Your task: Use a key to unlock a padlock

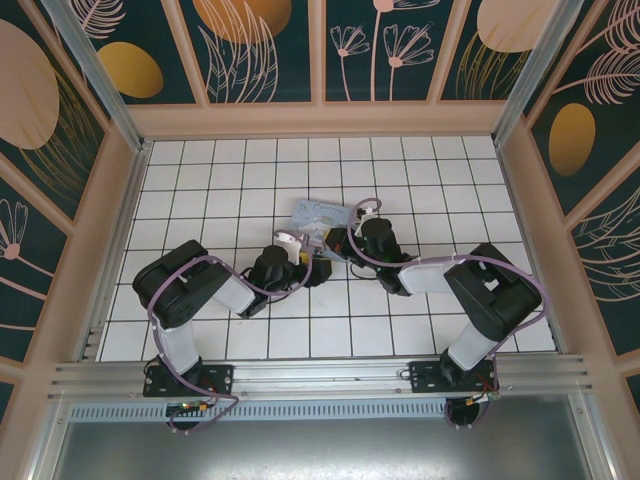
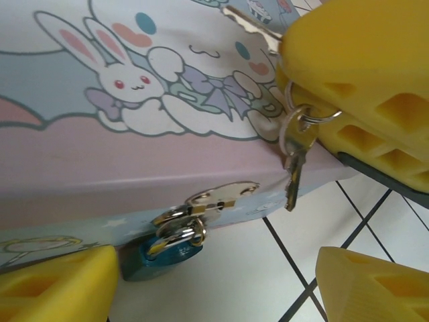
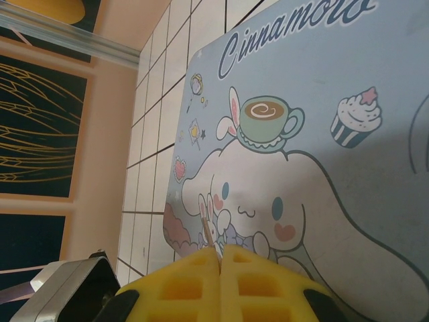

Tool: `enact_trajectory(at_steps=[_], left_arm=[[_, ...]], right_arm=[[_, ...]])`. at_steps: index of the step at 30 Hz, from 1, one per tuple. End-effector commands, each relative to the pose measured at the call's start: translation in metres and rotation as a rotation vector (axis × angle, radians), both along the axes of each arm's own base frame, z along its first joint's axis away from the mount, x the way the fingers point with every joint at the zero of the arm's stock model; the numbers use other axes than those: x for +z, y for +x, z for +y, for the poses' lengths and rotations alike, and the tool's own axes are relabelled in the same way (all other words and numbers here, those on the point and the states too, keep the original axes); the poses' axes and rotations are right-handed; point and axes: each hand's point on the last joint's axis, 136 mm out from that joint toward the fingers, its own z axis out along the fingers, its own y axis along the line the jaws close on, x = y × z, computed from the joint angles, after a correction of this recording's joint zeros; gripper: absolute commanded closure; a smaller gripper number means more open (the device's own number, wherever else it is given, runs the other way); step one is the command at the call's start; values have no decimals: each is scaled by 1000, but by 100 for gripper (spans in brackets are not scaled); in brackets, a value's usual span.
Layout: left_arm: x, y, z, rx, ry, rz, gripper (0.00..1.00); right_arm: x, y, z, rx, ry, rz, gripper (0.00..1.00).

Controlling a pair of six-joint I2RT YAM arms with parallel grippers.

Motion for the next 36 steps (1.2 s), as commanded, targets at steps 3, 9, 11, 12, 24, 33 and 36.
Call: enact_trajectory(at_steps=[3,9,11,12,24,33,36], left_arm=[[-11,-14,-12,-104,-7,36,23],[4,-25,-24,-187,-86,43,23],[7,-25,-25,-185,-103,47,23],[8,-25,-25,-182,-109,50,22],[1,-20,-19,-100,-181,102,22],[10,-24,-18,-86,-278,118,24],[11,-24,-17,-81,-288,121,27]], right_arm=[[-13,-7,5,29,-7,41,100],[-16,-7,5,28,-12,46,100],[-16,-7,5,28,-11,45,100],[-17,-7,5,29,-13,47,100],[-19,-8,5,26,-10,52,100],[-20,-9,5,26,-13,53,100],[-20,-8,5,26,-11,52,100]])
